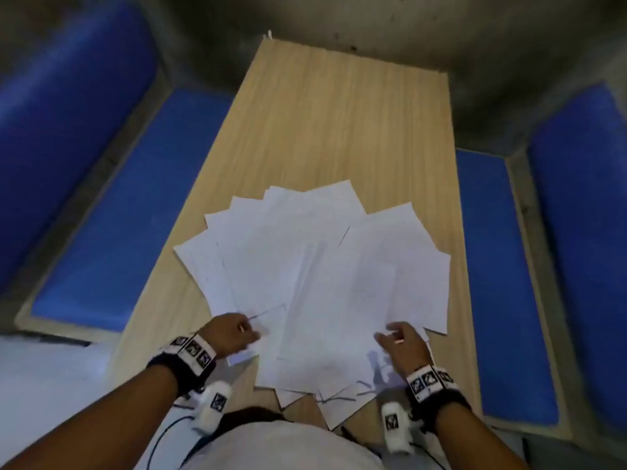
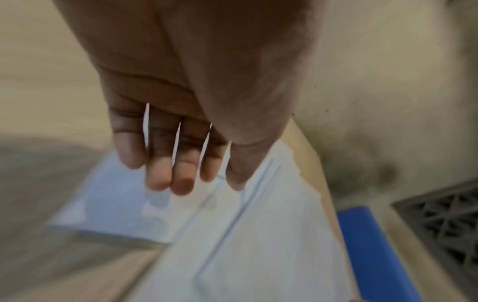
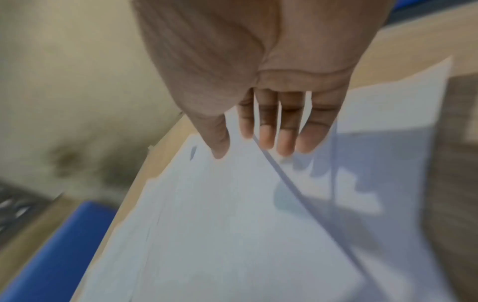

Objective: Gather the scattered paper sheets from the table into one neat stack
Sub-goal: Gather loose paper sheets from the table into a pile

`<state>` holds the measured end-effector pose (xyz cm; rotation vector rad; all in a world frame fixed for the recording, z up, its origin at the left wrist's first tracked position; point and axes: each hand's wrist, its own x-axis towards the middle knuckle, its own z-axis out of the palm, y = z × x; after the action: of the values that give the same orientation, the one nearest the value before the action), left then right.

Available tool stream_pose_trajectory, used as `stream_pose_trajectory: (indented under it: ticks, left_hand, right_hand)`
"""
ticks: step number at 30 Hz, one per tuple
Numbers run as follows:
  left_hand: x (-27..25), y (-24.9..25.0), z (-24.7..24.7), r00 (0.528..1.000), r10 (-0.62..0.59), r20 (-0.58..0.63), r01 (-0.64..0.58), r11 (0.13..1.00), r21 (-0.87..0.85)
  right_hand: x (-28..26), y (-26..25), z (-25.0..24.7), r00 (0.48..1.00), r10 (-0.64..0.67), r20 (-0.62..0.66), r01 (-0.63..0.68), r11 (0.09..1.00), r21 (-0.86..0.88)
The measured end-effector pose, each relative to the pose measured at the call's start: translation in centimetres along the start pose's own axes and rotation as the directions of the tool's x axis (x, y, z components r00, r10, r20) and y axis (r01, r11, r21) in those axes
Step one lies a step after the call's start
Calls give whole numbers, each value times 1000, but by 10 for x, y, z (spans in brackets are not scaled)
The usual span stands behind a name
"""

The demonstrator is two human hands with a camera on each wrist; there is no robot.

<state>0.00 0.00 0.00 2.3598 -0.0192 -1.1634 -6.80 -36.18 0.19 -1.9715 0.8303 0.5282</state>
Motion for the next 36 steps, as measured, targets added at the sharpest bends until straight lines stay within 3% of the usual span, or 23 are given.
stream_pose_trajectory:
  ticks: [2,5,8,11,14,18,21,23,26,28,31,36]
  left_hand:
    - [24,21,-1,992,-11,-127,-15,979,-203]
    - [56,60,5,982,-75,-173,-14,887,-462]
    - [77,80,19,977,-124,-171,21,863,-505]
    - [87,91,27,978,-124,-170,30,882,-470]
    - [90,95,33,978,-88,-189,8,921,-389]
    - [85,95,9,953,-14,-301,-82,949,-305]
    - [95,80,-47,898,50,-437,-113,986,-120]
    - [107,67,-87,865,54,-499,-52,998,18]
    - [129,48,-126,876,45,-481,98,958,269]
    - [146,35,-136,879,55,-474,131,928,350]
    - [153,34,-136,907,30,-419,132,927,352]
    - [149,41,-121,933,-15,-359,183,881,436]
  right_hand:
    - [27,-10,3,992,112,-61,-103,986,132]
    - [70,-11,12,983,177,-57,-166,973,158]
    - [59,-33,19,979,195,-62,-189,977,96]
    - [58,-46,21,991,101,-84,-106,993,-60]
    - [56,-48,25,998,20,-61,-27,992,-126]
    - [57,-46,20,999,-13,-36,10,997,-83]
    - [56,-39,3,990,17,-140,-21,999,-28]
    - [59,-29,-10,963,37,-268,-63,994,-88]
    - [62,-18,-20,947,80,-310,-181,932,-313]
    - [61,-12,-20,951,130,-281,-229,905,-358]
    - [61,-5,-9,950,171,-260,-244,929,-278]
    - [53,-9,21,959,268,-86,-275,959,-74]
